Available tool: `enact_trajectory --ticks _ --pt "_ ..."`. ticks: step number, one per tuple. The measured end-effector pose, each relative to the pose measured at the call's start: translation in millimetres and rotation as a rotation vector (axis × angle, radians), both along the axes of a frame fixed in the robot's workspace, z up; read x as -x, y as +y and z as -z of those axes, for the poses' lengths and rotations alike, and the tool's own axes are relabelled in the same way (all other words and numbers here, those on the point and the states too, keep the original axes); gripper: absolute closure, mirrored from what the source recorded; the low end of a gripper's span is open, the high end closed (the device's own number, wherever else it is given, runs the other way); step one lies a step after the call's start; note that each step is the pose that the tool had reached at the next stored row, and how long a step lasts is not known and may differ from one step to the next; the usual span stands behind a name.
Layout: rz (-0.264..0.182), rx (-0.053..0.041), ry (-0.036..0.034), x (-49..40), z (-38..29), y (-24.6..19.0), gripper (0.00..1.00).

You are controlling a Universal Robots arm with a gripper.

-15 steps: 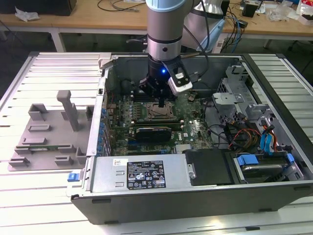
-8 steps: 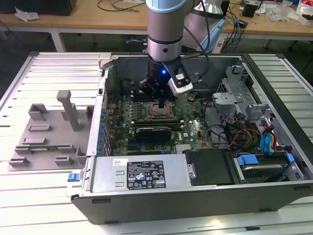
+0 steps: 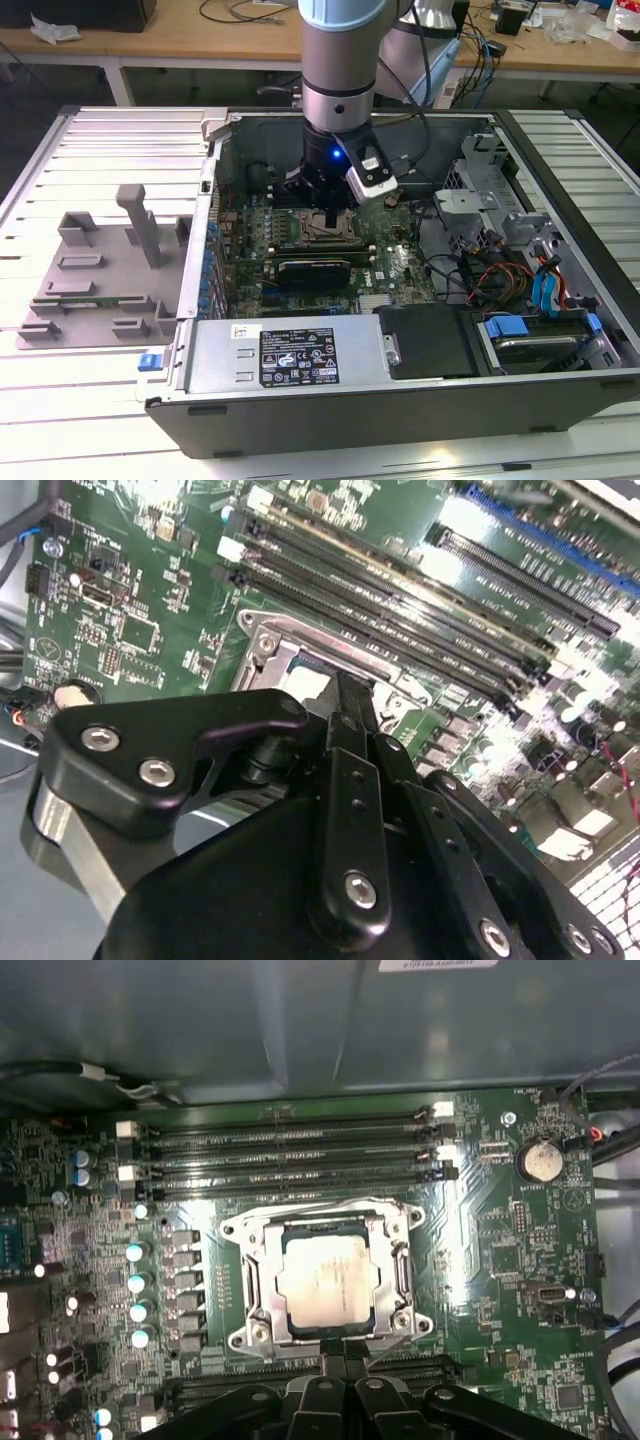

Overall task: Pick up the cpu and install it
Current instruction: 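Install the second cpu locking lever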

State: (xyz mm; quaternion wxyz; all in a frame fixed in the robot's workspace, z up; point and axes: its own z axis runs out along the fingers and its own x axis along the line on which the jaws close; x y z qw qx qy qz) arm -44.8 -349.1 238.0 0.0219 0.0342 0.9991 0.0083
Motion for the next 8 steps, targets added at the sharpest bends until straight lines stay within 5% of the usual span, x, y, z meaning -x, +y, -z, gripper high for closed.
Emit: enact_trajectory --ticks 8 --pt "-0.013 0.0110 -0.0001 0.0 0.2 -10.4 0.89"
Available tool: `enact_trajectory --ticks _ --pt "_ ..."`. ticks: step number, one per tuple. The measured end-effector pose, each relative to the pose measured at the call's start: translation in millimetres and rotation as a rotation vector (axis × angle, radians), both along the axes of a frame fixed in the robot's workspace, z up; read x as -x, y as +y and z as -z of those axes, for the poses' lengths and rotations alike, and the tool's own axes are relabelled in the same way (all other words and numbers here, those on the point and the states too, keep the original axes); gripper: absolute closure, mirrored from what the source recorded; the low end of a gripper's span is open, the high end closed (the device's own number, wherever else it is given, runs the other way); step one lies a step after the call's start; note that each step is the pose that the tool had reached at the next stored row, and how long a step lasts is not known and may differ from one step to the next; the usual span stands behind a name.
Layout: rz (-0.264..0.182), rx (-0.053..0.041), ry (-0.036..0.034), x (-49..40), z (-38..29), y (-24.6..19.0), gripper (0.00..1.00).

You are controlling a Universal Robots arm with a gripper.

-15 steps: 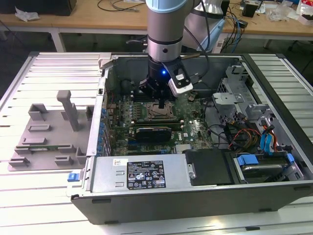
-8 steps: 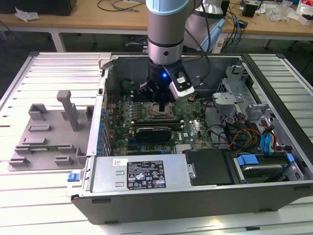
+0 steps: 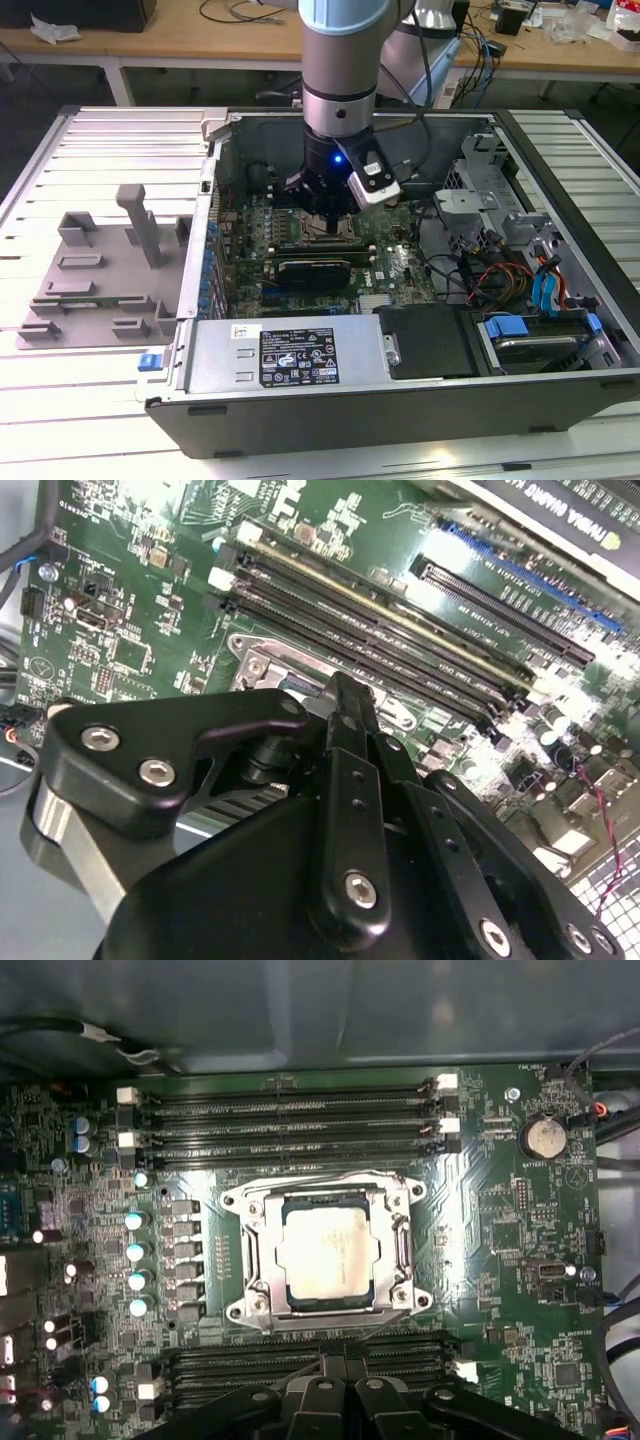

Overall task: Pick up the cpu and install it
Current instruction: 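Install the second cpu locking lever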

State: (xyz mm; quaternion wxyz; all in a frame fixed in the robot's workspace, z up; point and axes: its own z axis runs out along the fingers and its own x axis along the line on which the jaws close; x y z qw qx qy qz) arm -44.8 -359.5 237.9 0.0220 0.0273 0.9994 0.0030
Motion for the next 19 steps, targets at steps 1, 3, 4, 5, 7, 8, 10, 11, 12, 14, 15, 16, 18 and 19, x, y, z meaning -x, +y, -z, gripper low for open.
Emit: enact_trajectory --ticks 1,3,4,5,7,8,10,11,12,14,15,16,18,19 --pt "-0.001 0.0001 -0.0001 0.6 0.2 -1.1 0.89" --pt "-0.002 0.0001 0.0001 7.0 1.8 -1.4 0.89" --pt "-0.005 0.0003 0.0001 7.2 2.3 -1.4 0.89" --pt "-0.010 0.0003 0.0001 7.2 2.8 -1.4 0.89" --pt "-0.062 0.0000 0.0000 7.3 4.7 -1.4 0.89" --pt "-0.078 0.0001 0.0001 7.4 5.0 -1.4 0.89" --pt "-0.085 0.0000 0.0000 11.9 6.5 -1.4 0.89" --pt "-0.085 0.0001 0.0000 13.5 7.0 -1.4 0.89" --pt "-0.085 0.0000 0.0000 14.2 7.5 -1.5 0.89" --pt "-0.086 0.0000 0.0000 15.2 8.7 -1.7 0.89" --pt "-0.087 -0.0001 0.0000 15.6 9.2 -1.7 0.89" --pt "-0.087 0.0000 0.0000 16.3 10.1 -1.8 0.89" --pt "-0.088 0.0001 0.0000 17.3 11.2 -1.8 0.89" --pt "-0.089 0.0001 0.0000 18.1 12.2 -1.8 0.89"
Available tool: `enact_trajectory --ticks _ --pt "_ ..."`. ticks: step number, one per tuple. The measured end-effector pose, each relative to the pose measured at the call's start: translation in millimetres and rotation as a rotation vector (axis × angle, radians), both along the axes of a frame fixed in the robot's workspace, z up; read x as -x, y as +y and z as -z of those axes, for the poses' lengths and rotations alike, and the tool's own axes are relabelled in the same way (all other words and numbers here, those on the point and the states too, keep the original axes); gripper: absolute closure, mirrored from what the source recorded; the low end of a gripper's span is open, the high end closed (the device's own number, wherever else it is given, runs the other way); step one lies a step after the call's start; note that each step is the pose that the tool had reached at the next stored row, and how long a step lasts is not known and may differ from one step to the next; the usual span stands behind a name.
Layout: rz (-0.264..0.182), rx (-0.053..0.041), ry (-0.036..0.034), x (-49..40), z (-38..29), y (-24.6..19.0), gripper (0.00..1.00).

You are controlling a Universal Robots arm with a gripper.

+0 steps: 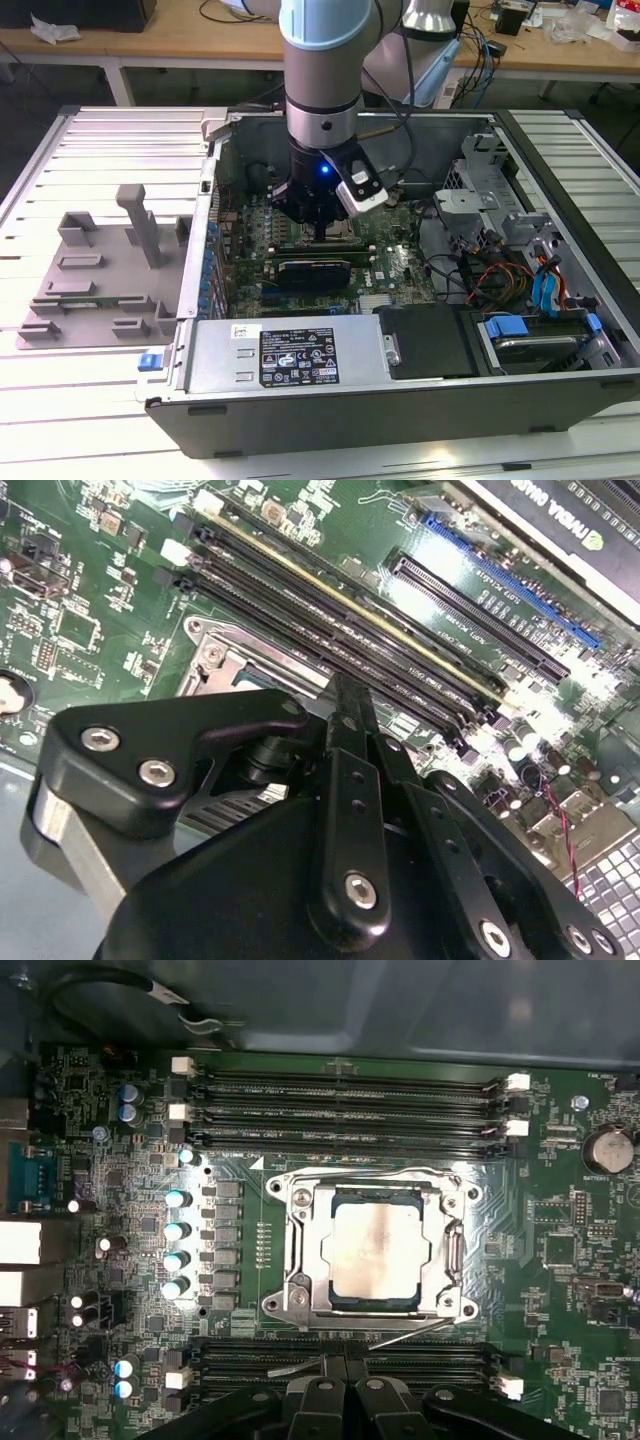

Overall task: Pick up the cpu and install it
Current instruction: 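Install the second cpu locking lever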

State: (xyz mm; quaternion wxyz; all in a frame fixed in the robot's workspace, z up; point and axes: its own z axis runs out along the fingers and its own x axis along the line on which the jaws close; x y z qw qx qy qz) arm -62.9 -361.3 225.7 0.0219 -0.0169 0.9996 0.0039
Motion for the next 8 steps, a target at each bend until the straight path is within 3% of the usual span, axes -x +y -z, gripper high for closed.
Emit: enact_trajectory --ticks 8 --pt "0.000 0.0000 0.0000 4.1 7.6 0.0 0.89"
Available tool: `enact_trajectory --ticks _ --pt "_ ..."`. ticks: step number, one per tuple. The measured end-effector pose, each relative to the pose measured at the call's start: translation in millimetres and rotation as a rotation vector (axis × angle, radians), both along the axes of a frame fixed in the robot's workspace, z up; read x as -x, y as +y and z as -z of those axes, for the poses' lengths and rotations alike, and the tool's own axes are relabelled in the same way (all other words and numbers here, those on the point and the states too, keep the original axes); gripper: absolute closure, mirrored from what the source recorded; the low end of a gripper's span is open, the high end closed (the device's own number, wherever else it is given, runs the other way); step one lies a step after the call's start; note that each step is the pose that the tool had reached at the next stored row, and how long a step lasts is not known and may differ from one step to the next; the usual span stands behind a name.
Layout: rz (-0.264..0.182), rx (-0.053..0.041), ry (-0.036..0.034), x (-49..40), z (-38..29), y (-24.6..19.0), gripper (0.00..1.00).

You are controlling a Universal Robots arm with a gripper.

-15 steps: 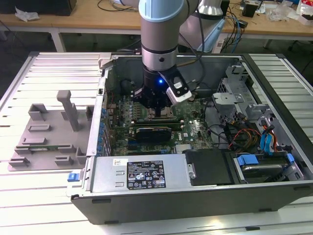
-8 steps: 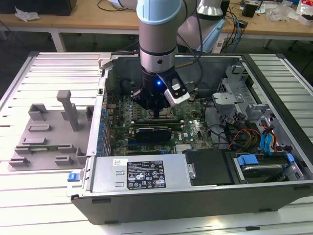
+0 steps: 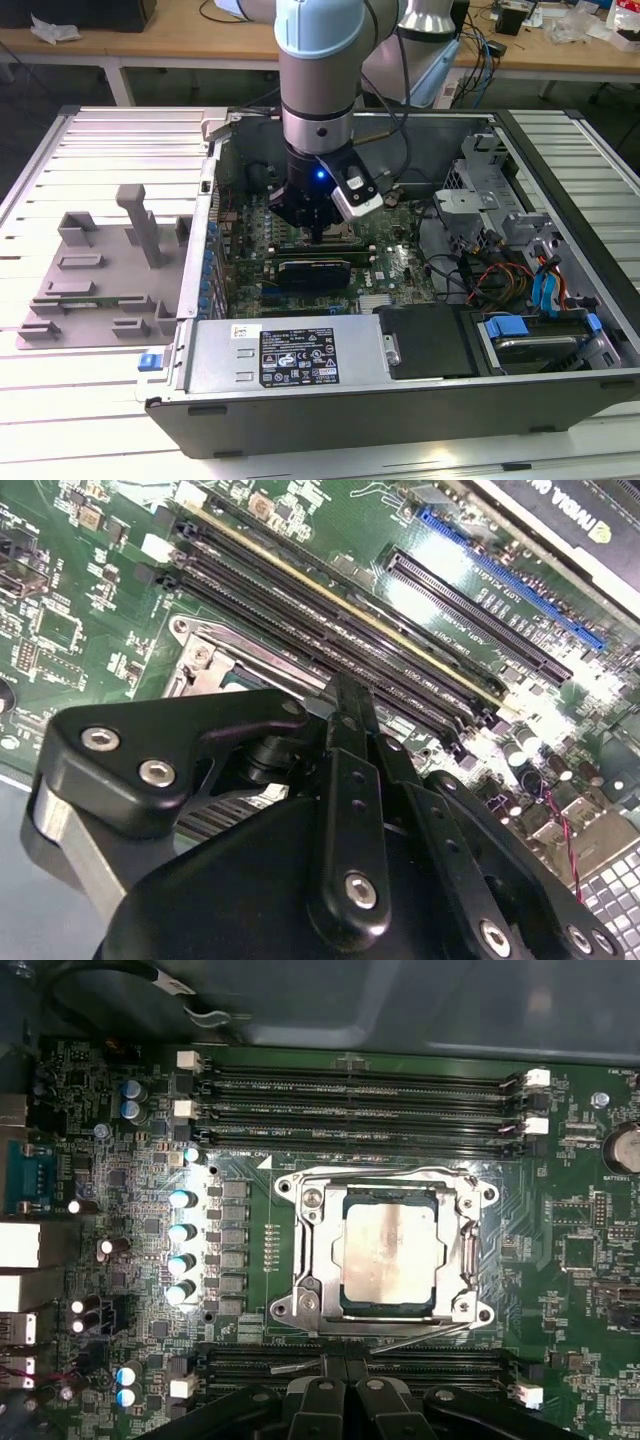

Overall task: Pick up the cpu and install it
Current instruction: 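Install the second cpu locking lever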

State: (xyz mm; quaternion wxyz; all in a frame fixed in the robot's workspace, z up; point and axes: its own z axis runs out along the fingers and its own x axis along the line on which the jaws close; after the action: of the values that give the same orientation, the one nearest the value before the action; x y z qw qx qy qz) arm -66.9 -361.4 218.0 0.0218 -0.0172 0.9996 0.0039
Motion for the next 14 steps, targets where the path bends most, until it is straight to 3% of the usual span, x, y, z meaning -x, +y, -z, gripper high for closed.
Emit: enact_trajectory --ticks 14 --pt "-0.009 -0.0137 -0.0003 16.1 2.4 -2.2 0.89"
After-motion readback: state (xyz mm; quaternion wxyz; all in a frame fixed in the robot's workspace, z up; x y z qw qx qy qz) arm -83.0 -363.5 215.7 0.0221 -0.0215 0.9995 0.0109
